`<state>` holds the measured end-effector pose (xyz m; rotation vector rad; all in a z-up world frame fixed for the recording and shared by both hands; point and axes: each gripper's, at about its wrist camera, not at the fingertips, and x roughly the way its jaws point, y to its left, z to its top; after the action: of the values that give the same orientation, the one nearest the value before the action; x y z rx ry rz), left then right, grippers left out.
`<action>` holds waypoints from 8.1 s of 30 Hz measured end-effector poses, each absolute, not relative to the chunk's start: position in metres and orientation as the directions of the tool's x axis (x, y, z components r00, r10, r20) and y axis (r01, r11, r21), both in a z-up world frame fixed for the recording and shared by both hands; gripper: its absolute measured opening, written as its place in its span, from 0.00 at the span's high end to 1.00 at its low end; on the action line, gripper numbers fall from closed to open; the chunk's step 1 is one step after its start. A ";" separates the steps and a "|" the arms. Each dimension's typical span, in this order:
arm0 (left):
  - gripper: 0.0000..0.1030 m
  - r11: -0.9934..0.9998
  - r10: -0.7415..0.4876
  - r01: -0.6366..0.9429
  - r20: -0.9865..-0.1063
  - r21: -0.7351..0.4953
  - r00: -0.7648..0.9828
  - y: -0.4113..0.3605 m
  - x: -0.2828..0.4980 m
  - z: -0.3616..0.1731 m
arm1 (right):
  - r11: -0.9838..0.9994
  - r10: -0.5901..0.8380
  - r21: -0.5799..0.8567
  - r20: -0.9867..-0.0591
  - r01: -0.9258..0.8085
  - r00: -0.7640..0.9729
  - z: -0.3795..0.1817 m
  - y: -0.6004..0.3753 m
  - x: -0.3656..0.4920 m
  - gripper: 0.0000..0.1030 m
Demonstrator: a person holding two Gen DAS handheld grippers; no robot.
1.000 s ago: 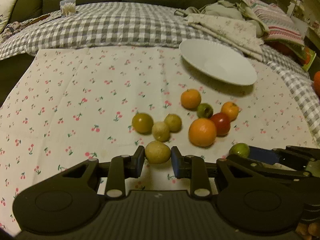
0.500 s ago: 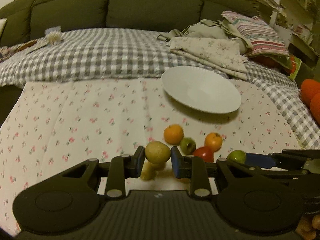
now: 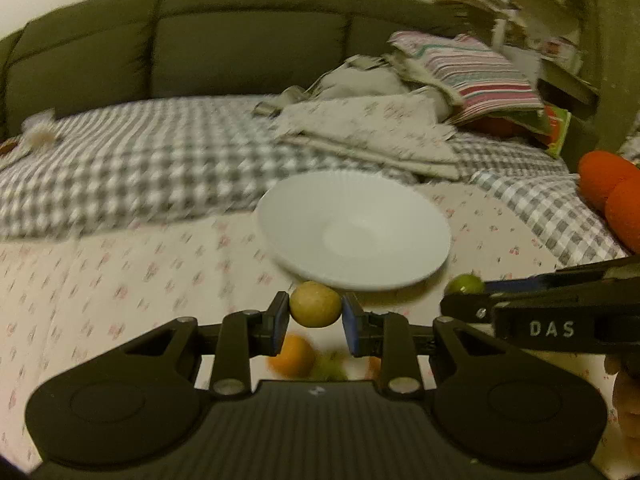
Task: Organize fruits
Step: 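Carry both held fruits up and over to the white plate, then open both tools to drop the fruits onto the white plate, then move both tools back down to the remaining fruit group, then grasp yellow-green fruit with left tool while right tool grasps orange tangerine, then carry both held fruits over the white plate, then open both tools to release the fruits into the plate, then move both tools back to the fruits on the sheet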
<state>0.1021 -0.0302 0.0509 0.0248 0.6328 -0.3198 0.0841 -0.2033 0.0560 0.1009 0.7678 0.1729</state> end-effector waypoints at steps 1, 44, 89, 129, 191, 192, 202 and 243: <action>0.74 0.947 -0.296 0.313 -0.577 -0.072 0.761 -0.034 0.107 0.052 | 0.981 0.190 0.157 -0.681 -0.112 0.707 0.056 -0.206 0.088 0.69; 0.52 0.955 -0.289 0.273 -0.585 -0.118 0.758 -0.017 0.158 0.054 | 0.966 0.191 0.258 -0.641 -0.025 0.744 0.053 -0.238 0.157 0.51; 0.50 0.934 -0.214 -0.108 -0.773 -0.342 0.597 0.075 0.080 0.007 | 0.952 0.269 0.299 -0.728 -0.062 0.631 0.046 -0.208 0.070 0.34; 0.75 0.974 -0.119 -0.075 -0.761 -0.215 0.638 0.060 0.083 0.009 | 0.940 0.295 0.338 -0.720 -0.053 0.628 -0.003 -0.190 0.117 0.69; 0.75 0.934 -0.328 0.351 -0.547 -0.066 0.770 -0.049 0.147 0.040 | 0.955 0.174 0.297 -0.609 0.019 0.774 0.051 -0.237 0.133 0.69; 0.75 0.933 -0.331 0.355 -0.549 -0.066 0.768 -0.050 0.150 0.039 | 0.957 0.173 0.290 -0.607 0.012 0.776 0.050 -0.236 0.135 0.69; 0.75 0.924 -0.344 0.379 -0.560 -0.057 0.754 -0.056 0.168 0.023 | 0.977 0.145 0.212 -0.614 -0.015 0.776 0.038 -0.225 0.153 0.69; 0.62 0.967 -0.247 0.221 -0.661 -0.124 0.709 0.008 0.126 0.045 | 0.929 0.228 0.369 -0.610 0.016 0.759 0.075 -0.246 0.122 0.55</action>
<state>0.1262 0.0079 0.0446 -0.0361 0.7387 -0.2599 0.1216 -0.2459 0.0754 0.3674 0.7032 0.1183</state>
